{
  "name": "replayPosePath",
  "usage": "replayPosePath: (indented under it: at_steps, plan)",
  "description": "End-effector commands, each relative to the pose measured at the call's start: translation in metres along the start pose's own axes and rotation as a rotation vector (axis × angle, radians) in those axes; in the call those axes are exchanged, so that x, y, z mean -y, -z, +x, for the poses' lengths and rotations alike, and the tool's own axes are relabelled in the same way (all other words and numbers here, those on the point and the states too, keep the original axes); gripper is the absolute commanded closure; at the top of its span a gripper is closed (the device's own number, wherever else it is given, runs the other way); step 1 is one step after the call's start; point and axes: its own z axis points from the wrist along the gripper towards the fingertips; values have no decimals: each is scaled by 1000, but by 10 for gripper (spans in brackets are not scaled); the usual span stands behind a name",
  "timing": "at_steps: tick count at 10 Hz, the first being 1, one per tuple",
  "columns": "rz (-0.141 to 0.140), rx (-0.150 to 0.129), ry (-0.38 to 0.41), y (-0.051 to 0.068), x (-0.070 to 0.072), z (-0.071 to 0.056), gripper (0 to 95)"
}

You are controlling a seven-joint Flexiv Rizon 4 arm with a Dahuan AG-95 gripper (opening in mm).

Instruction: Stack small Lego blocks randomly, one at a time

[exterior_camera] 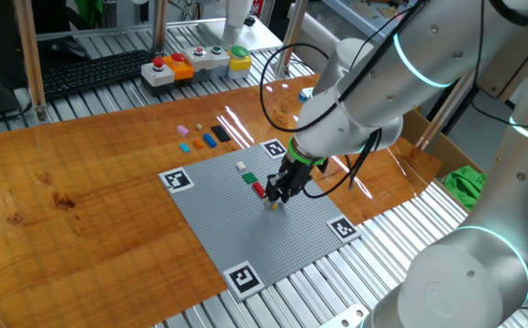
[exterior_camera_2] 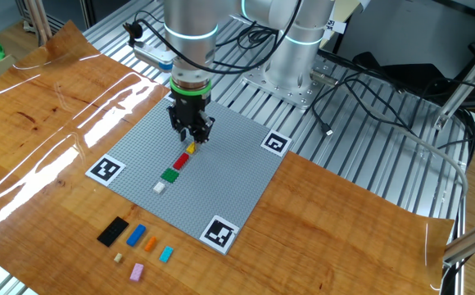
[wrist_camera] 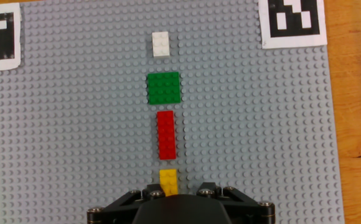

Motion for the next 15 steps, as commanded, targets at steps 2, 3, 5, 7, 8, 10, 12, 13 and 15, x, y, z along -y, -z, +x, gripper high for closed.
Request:
replayPosePath:
  at_steps: [2, 3, 5, 7, 8, 10, 12, 13, 15]
  plan:
    - [-14, -1, 18, 1, -2, -1, 760]
    - [-11, 0, 26, 1, -2, -1, 950]
    - [-7, -2, 27, 5, -3, -2, 950]
    - [-6, -8, 22, 9, -4, -3, 950]
    - [-6, -7, 21, 9, -4, -3, 950]
    - [-11, -5, 10, 9, -4, -2, 950]
    - [-11, -3, 7, 9, -5, -2, 950]
    - [-12, -3, 1, 9, -5, -3, 950]
    - [-13, -2, 0, 10, -5, -3, 950]
